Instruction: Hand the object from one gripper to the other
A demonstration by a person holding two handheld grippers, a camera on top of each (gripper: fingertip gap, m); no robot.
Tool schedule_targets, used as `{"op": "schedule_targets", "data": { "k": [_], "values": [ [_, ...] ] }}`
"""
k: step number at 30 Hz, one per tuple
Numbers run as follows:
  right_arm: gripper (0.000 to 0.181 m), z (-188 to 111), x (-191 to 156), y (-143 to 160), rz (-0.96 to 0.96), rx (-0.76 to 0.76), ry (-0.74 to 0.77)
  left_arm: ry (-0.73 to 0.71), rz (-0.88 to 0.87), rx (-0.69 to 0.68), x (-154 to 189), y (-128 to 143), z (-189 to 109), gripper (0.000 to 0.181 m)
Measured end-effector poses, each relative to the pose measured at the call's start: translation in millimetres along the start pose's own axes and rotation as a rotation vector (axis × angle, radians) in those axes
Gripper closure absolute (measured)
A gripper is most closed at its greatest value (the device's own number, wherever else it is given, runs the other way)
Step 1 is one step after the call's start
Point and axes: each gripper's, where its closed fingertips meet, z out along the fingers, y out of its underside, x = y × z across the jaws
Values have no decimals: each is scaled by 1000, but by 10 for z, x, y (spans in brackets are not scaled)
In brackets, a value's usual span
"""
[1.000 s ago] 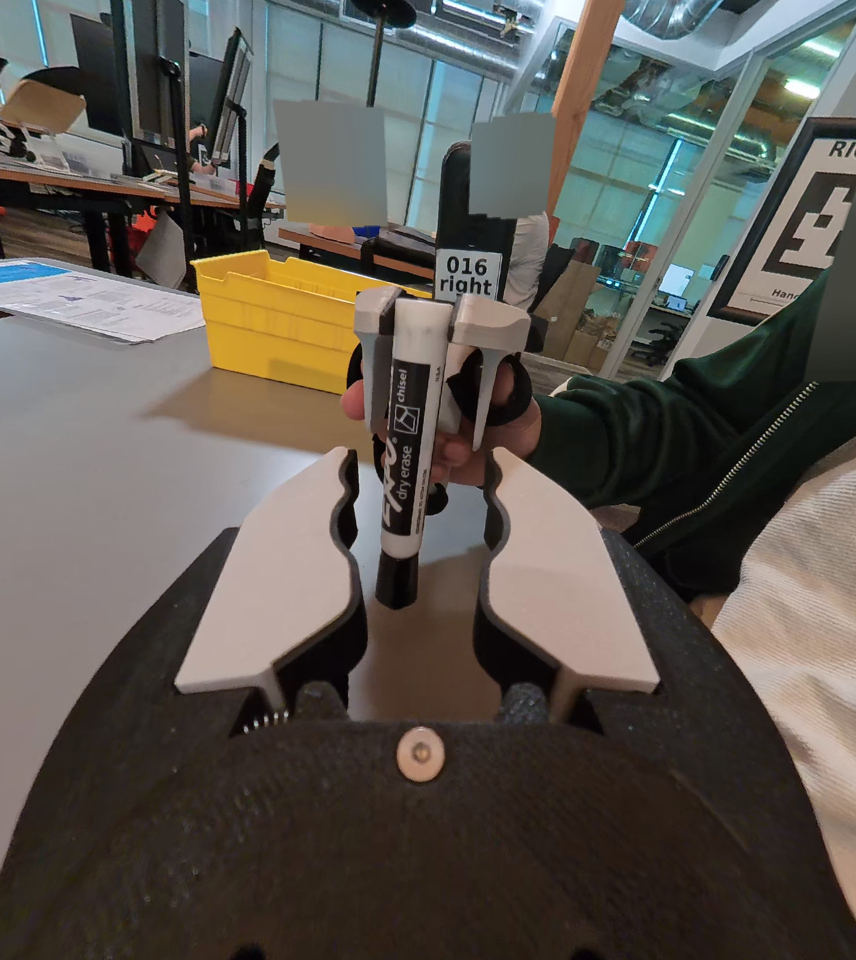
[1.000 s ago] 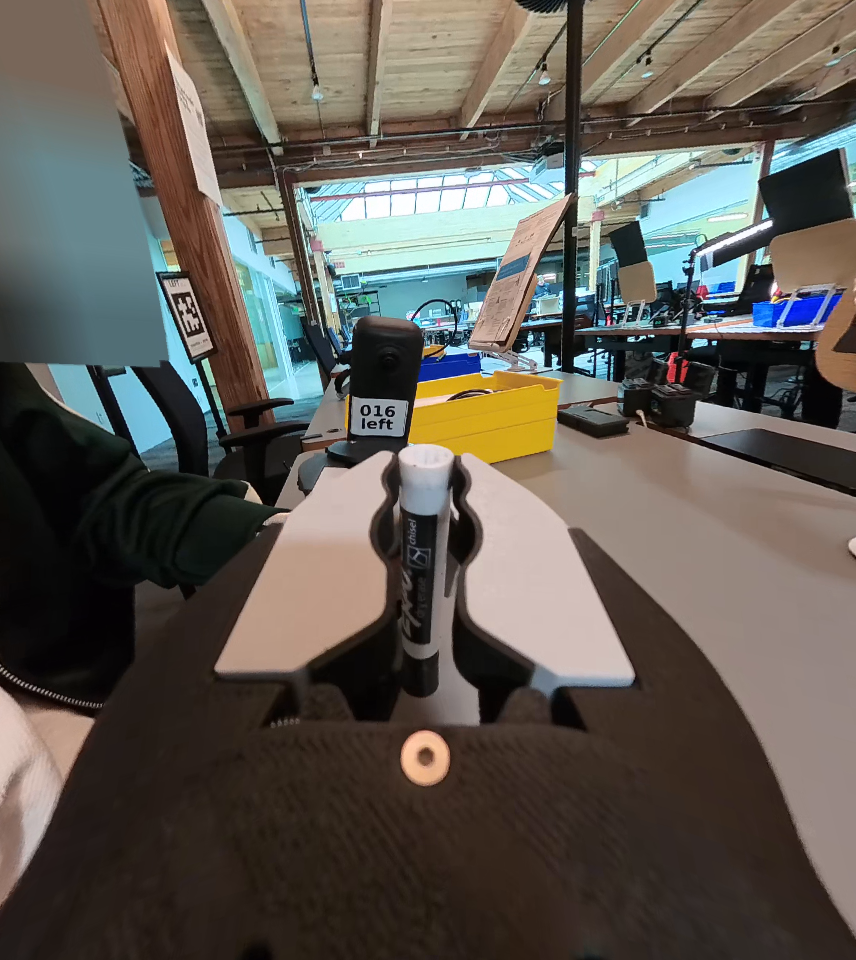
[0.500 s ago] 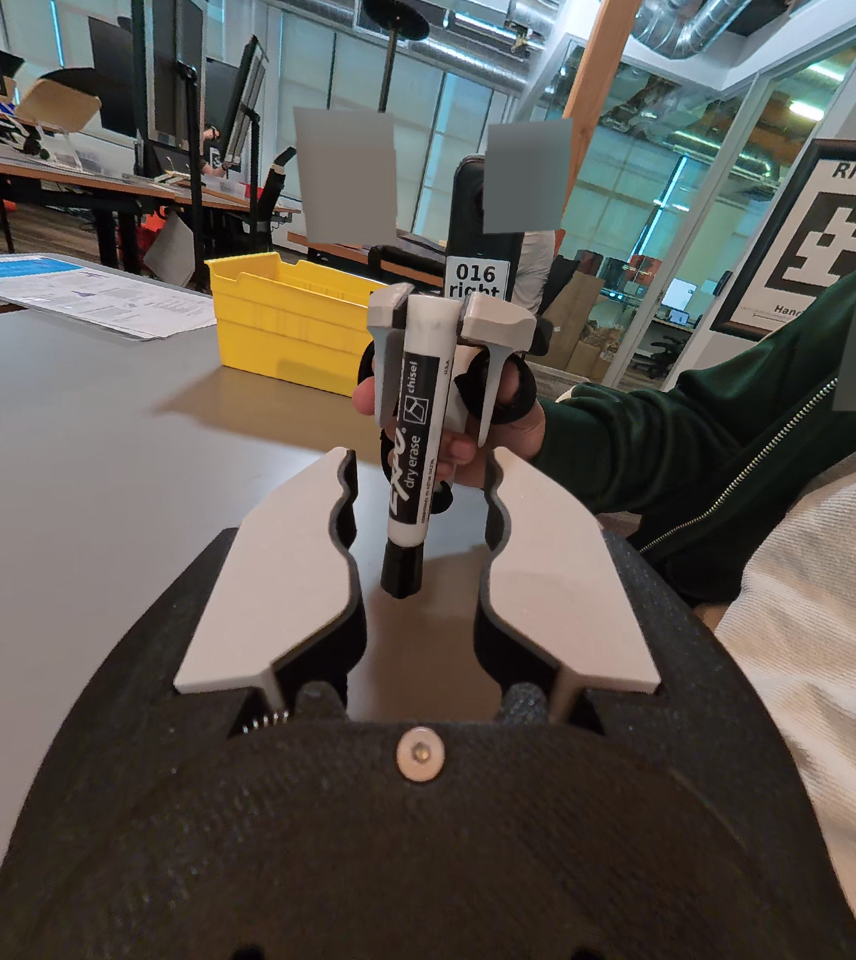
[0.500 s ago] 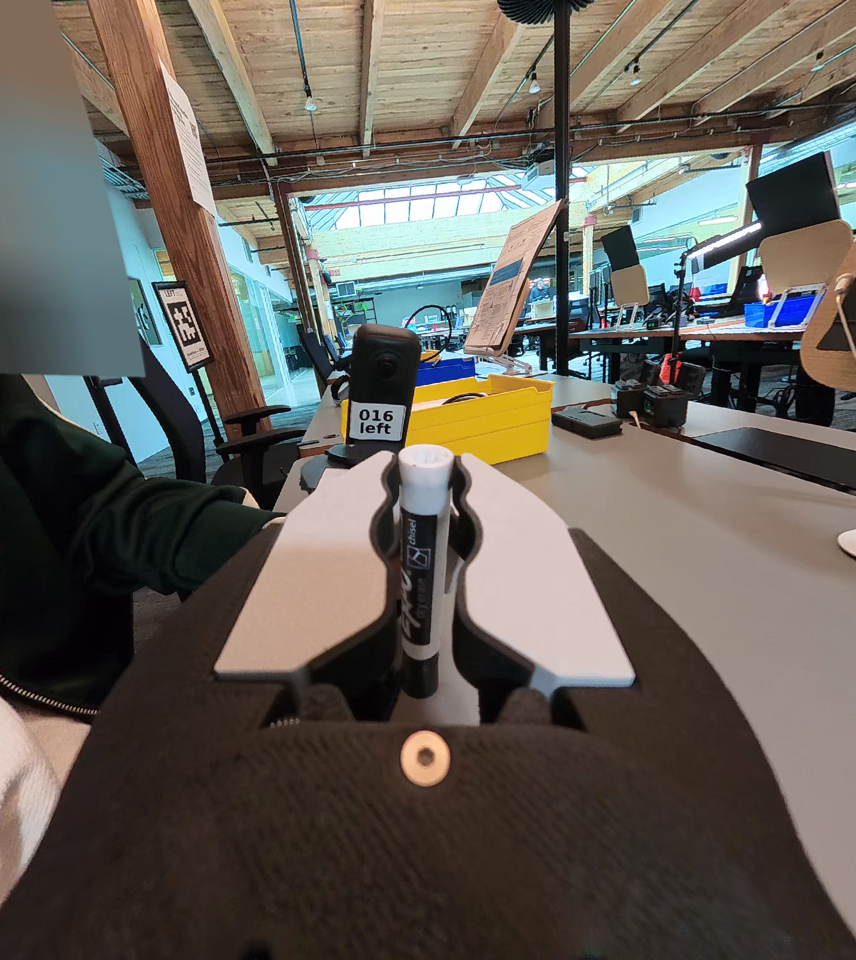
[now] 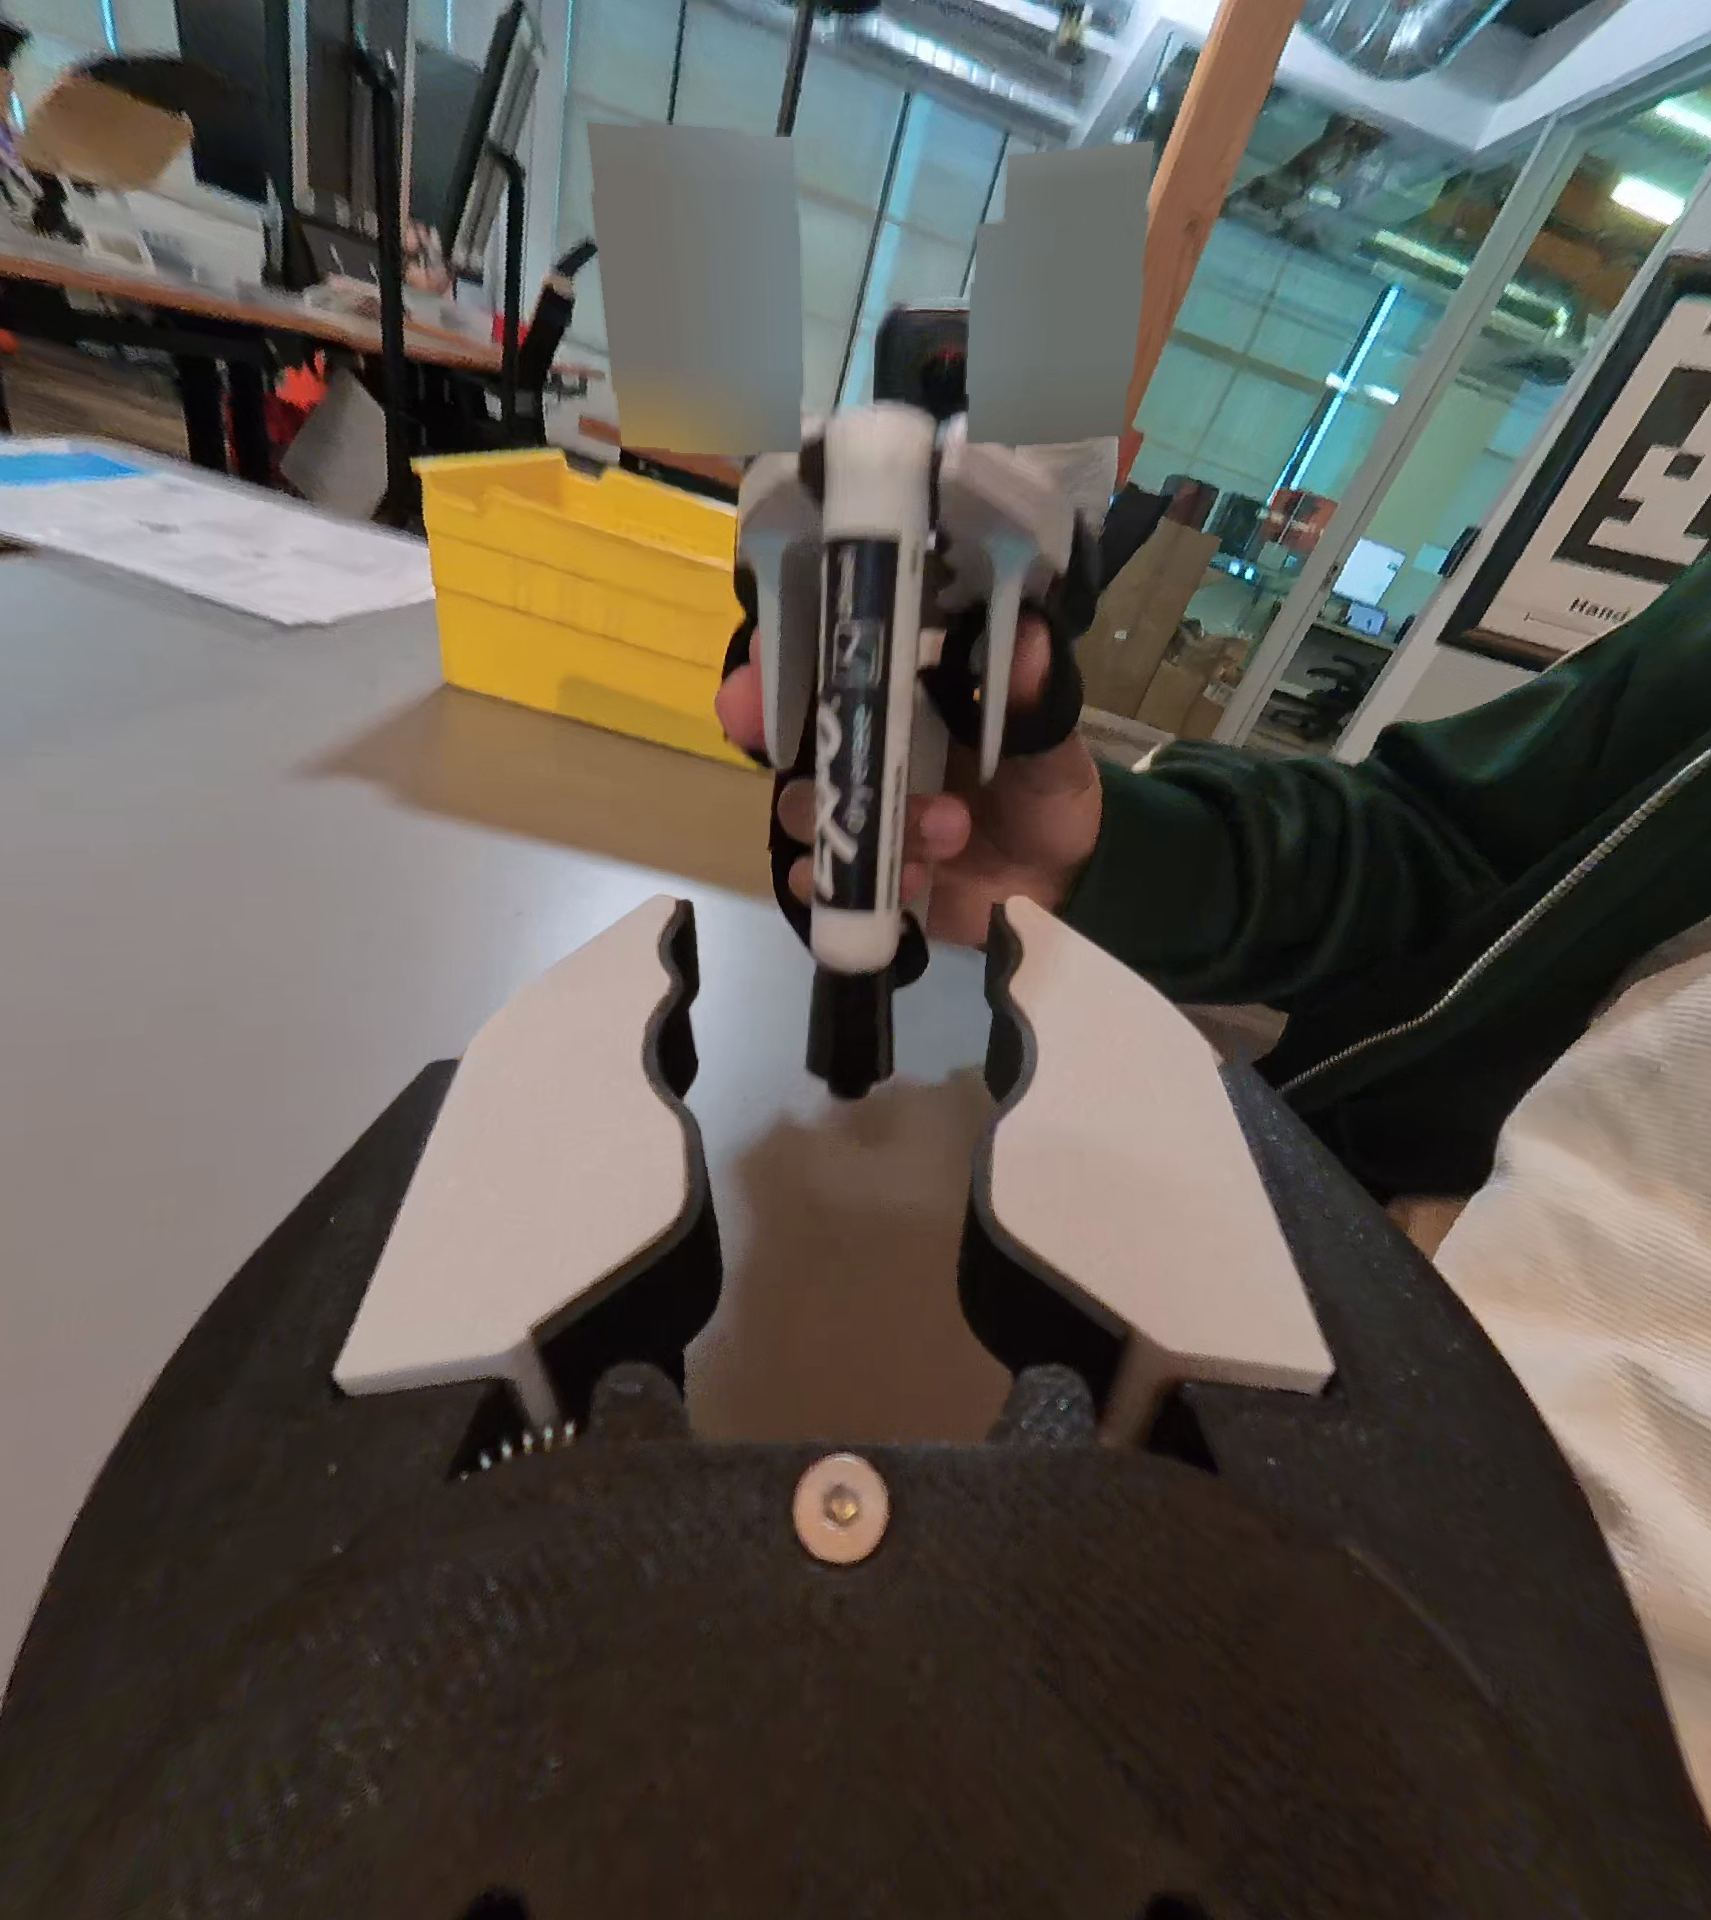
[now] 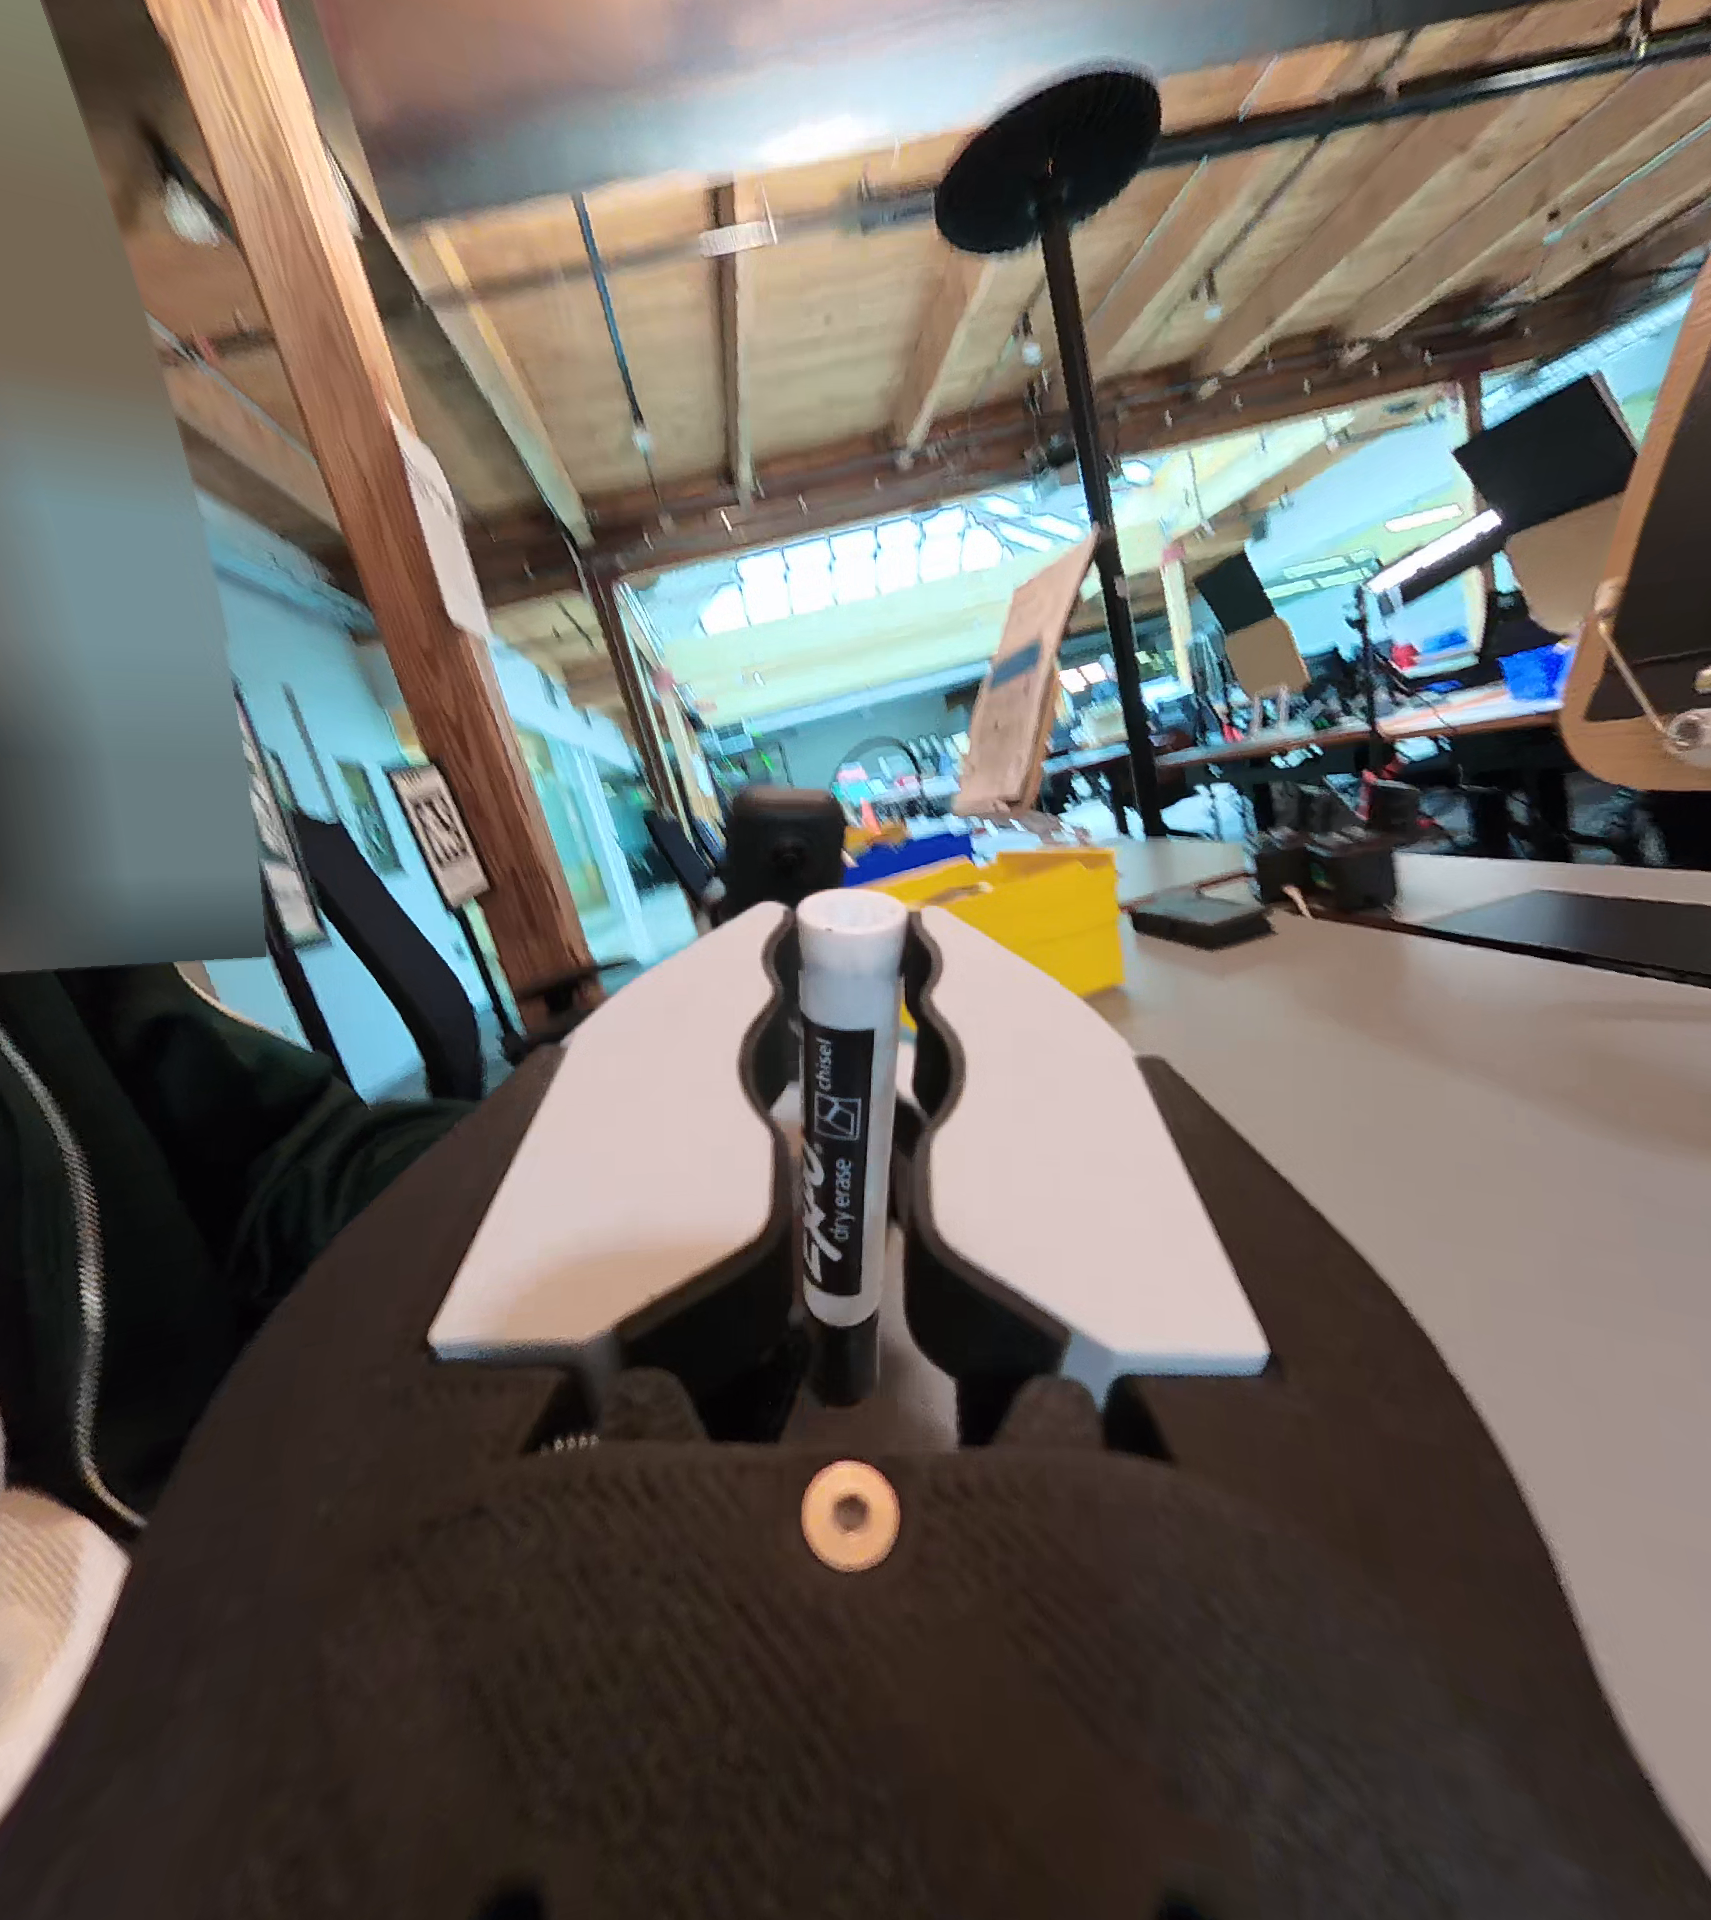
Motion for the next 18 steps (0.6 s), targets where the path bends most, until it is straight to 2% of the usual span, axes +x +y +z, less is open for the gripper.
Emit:
{"op": "schedule_targets", "data": {
  "k": [5, 10, 18],
  "values": [
    [161, -55, 24, -139, 73, 94, -17, 10, 13, -54, 47, 79, 71, 127],
    [161, -107, 63, -251, 119, 171, -14, 22, -41, -28, 39, 59, 71, 128],
    [161, -85, 22, -356, 110, 234, -19, 183, -427, 221, 104, -79, 193, 126]
  ]
}}
